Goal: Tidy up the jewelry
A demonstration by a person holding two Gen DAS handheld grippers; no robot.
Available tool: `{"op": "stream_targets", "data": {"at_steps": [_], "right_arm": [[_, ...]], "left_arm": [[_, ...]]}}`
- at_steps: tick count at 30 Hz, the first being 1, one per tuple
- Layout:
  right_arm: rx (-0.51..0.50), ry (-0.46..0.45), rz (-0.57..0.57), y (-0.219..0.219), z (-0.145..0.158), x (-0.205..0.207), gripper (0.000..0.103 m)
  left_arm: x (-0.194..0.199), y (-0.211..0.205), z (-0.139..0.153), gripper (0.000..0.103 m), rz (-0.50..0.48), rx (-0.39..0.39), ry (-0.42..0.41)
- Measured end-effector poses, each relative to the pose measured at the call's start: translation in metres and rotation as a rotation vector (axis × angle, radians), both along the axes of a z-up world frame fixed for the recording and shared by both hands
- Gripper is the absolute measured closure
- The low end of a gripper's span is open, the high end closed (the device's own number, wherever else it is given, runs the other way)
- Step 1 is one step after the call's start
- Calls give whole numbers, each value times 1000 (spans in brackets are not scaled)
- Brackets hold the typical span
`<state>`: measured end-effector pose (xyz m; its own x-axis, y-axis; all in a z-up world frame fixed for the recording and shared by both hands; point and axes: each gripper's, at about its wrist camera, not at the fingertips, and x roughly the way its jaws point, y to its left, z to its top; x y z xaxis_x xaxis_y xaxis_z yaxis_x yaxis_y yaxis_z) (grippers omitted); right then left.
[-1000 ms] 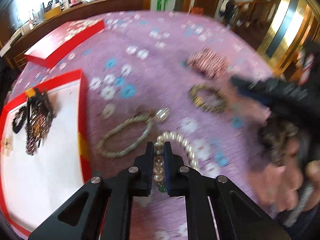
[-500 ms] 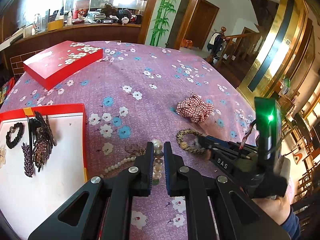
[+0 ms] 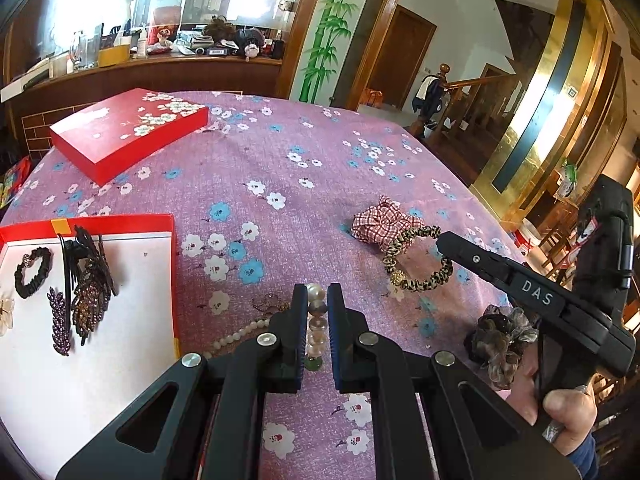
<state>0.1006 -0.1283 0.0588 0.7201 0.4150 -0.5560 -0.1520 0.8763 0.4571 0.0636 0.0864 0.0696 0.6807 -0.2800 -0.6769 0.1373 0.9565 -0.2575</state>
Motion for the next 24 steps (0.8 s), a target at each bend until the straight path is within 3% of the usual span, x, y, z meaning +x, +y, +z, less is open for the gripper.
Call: {"op": "stream_targets", "data": {"at_steps": [10, 24], "right_arm": [[4, -13, 17, 8, 4, -4, 96], [-26, -55, 63, 23, 8, -11, 96]], "left_arm": [[0, -3, -2, 94, 11, 34, -11], [-7, -2, 7, 94, 14, 24, -63]]}}
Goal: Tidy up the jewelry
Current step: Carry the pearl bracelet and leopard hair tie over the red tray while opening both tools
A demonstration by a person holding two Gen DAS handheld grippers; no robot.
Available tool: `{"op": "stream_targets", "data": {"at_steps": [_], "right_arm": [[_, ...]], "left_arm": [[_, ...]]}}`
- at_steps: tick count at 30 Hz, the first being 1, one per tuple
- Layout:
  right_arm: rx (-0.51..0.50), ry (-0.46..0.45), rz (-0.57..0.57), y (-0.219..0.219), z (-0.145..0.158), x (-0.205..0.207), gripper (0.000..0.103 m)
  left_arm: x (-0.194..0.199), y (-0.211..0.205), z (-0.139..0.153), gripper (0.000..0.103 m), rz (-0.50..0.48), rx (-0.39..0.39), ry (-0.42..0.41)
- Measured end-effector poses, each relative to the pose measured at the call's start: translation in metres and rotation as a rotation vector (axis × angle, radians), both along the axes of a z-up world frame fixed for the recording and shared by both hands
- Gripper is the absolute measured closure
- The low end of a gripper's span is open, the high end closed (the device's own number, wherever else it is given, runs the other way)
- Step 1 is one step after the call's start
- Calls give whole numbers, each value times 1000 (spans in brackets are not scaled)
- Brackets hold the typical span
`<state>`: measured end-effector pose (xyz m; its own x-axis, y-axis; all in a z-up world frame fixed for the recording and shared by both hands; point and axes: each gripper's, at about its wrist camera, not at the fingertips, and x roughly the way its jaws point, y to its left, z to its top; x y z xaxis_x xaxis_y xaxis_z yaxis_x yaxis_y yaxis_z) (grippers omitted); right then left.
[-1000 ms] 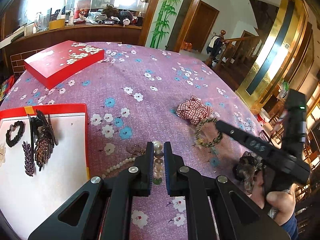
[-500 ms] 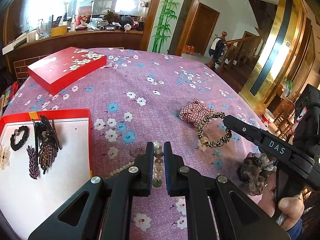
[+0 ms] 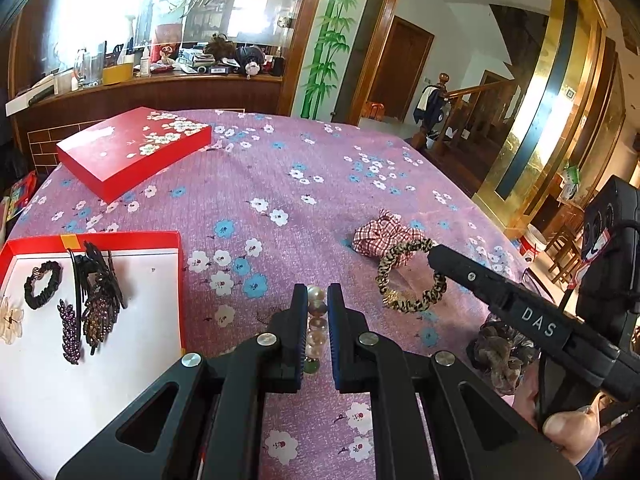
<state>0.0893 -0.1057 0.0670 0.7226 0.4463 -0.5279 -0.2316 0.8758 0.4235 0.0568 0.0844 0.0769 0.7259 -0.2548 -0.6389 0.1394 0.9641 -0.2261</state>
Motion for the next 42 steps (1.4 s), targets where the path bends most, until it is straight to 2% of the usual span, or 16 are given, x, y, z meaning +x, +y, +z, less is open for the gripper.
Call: {"op": "stream_targets", "data": {"at_steps": [21, 30, 36, 42], "right_arm": [[-33, -27, 54, 20, 1, -4, 96], [-33, -30, 52, 20, 0, -3, 96], [8, -12, 42, 15, 4, -7, 96], [57, -8, 110, 36, 16, -24, 96]], "left_arm": [[-3, 1, 5, 94, 12, -5, -21], [-4, 8, 11, 94, 25, -37, -24], [-24, 26, 31, 94, 52, -72, -44], [-47, 60, 39, 94, 112, -37, -45]]}}
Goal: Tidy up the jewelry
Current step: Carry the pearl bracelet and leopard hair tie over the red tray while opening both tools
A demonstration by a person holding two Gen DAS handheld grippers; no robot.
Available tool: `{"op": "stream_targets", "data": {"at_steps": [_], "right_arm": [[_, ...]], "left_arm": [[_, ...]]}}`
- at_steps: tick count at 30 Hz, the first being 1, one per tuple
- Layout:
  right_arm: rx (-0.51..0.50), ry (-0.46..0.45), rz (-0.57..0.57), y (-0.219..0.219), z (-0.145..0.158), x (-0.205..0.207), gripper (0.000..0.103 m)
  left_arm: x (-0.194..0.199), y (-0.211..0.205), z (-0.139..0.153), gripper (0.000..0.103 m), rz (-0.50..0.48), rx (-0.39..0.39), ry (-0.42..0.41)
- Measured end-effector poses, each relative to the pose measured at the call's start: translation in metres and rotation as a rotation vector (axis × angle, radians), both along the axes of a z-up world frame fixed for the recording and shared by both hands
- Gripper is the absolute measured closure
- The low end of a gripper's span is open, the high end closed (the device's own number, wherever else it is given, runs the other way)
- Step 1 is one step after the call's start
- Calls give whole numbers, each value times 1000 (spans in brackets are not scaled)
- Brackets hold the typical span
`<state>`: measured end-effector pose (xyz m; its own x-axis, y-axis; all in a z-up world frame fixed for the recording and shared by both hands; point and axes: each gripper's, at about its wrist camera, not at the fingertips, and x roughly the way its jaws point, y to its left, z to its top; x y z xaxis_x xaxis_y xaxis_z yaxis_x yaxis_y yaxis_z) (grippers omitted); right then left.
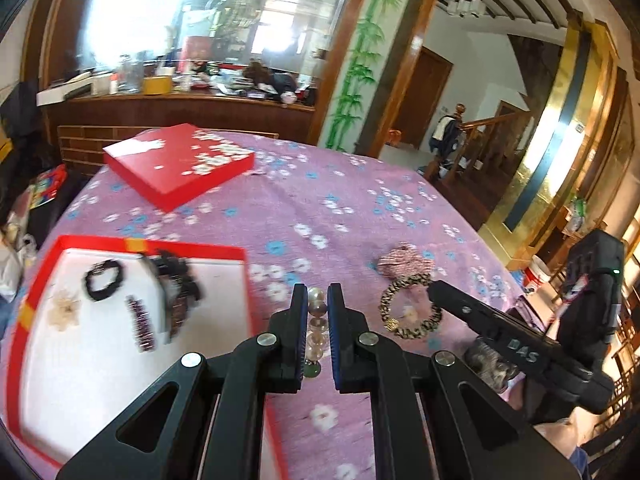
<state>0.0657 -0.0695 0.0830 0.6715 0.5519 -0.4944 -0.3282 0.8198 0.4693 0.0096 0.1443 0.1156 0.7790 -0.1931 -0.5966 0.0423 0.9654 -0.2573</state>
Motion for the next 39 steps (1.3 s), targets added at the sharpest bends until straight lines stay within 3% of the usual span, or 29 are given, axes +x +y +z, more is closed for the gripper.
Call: {"op": "stream_targets", "data": {"at_steps": [9, 16, 24, 31, 39], "right_arm": [[39, 64, 193, 73, 7, -13, 95], [-3, 136, 290, 131, -13, -7, 95], [-57, 178, 280, 164, -39, 16, 95], [-85, 215, 255, 163, -59, 29, 95], [-154, 155, 262, 169, -57, 22, 93]], "left_arm": [[-8, 82, -20, 94, 139, -35, 63], [-1, 128, -46, 94, 230, -101, 108], [-3, 162, -60, 94, 331, -142, 138], [2, 170, -72, 94, 401, -105, 204], [5, 167, -78, 94, 425, -71, 217]]}}
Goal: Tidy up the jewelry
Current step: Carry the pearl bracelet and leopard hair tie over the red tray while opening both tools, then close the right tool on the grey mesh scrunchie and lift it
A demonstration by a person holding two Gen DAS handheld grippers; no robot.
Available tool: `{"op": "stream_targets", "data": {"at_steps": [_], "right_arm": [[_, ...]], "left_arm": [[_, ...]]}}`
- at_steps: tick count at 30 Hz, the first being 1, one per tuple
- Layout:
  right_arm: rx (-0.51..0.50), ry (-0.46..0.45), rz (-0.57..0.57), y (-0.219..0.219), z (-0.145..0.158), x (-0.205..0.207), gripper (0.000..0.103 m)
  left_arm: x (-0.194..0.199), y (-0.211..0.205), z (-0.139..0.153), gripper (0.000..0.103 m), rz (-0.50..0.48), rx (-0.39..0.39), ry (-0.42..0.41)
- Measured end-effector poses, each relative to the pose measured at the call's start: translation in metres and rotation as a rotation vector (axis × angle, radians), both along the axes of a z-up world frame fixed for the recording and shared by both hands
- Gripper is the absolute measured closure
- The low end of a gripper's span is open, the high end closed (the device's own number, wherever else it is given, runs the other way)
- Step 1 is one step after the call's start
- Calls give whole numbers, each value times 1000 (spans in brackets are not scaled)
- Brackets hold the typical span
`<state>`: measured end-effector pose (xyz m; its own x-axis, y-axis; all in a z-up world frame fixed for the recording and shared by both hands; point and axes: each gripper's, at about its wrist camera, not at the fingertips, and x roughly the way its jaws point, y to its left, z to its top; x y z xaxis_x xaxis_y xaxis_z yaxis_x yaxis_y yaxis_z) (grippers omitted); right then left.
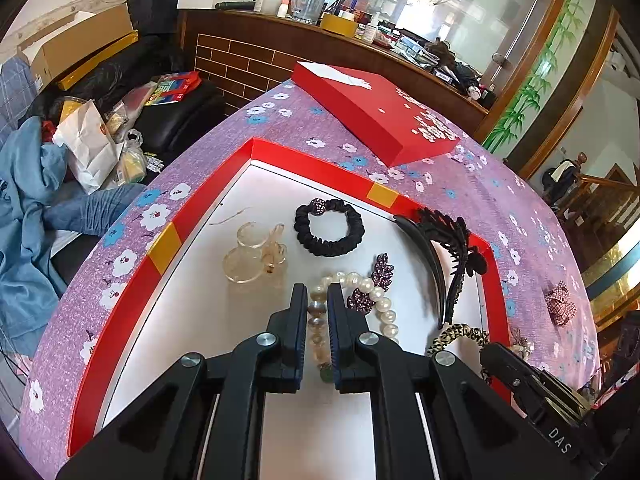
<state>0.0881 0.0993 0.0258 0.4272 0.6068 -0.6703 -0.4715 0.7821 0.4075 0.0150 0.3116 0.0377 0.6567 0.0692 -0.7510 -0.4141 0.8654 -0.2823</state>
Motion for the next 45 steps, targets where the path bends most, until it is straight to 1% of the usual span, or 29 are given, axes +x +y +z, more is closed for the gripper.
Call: {"op": "stream_targets", "data": {"at_steps": [2, 6, 11, 15, 17, 19, 22, 24, 26, 28, 31, 32, 33, 35, 37, 39, 40, 42, 44, 45], "right_arm": [[-3, -4, 11, -1, 1, 0, 90], [16, -12, 9, -6, 5, -2, 90], [53, -59, -26, -18, 20, -5, 90], [94, -32, -58, -34, 29, -4, 90], [124, -4, -79, -47, 34, -7, 90], [143, 4, -102, -64, 38, -14, 90], [131, -13, -141, -94, 46, -26, 90], [130, -19, -183, -120, 51, -33, 90], [146, -16, -217, -140, 55, -38, 90], [169, -14, -256, -164, 59, -43, 90], [188, -5, -302, -192, 64, -50, 89], [199, -5, -317, -202, 65, -53, 86], [210, -4, -331, -210, 65, -56, 80], [222, -4, -353, -226, 66, -63, 73], [228, -6, -367, -240, 66, -70, 73], [238, -8, -382, -255, 66, -76, 73], [242, -10, -391, -260, 66, -78, 73], [252, -13, -407, -272, 66, -83, 73], [262, -12, -419, -284, 65, -87, 73], [269, -11, -425, -289, 65, -89, 73]], "left_arm": [[-1, -2, 1, 94, -1, 8, -7], [-2, -6, 5, 94, -11, 21, -34], [-5, -13, 12, 93, -30, 32, -78], [-4, -21, 15, 93, -69, 41, -101], [-4, -26, 17, 93, -98, 40, -112], [-7, -33, 22, 93, -125, 49, -122], [-11, -51, 31, 93, -166, 100, -117], [-16, -67, 38, 92, -202, 118, -120], [-20, -84, 44, 92, -245, 119, -121], [-24, -102, 48, 92, -299, 104, -119], [-25, -139, 53, 92, -407, 84, -99], [-24, -148, 53, 91, -431, 78, -93], [-23, -156, 52, 90, -453, 74, -79], [-17, -179, 47, 84, -509, 71, -39], [-9, -202, 40, 82, -563, 87, 5], [2, -215, 34, 82, -590, 103, 43], [9, -221, 30, 82, -602, 107, 75], [29, -232, 19, 82, -624, 120, 148], [42, -237, 10, 82, -633, 133, 205], [47, -239, 7, 82, -626, 149, 221]]}}
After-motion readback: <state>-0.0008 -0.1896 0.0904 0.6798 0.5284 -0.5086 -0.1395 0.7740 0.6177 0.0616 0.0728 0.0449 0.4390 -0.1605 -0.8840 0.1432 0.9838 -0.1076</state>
